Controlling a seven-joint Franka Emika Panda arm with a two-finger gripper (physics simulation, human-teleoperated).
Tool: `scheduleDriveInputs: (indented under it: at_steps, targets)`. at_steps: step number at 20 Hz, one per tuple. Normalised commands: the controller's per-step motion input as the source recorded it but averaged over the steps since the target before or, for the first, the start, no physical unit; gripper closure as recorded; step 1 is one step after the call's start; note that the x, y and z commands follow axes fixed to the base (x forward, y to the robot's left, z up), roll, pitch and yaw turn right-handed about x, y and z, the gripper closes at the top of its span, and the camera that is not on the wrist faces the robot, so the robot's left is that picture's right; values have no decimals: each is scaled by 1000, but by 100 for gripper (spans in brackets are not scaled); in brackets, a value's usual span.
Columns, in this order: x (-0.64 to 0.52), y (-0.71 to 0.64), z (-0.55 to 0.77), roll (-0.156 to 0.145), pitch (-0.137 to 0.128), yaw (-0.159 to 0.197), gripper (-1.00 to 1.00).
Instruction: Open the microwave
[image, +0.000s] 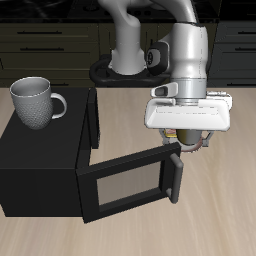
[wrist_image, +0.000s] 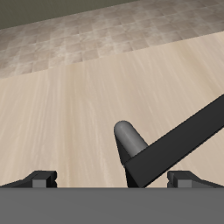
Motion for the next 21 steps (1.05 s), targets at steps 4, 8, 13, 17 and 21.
scheduleDriveInputs:
  at_steps: [4, 8, 13, 17, 21]
  targets:
    - [164, 45, 33, 1, 0, -21, -100]
    - [228, 159, -1, 53, -13, 9, -100]
    - [248, 6, -1, -16, -2, -31, -100]
    - [323, 58, -18, -28, 30, -45, -100]
    - [232, 144, 59, 12, -2, -20, -100]
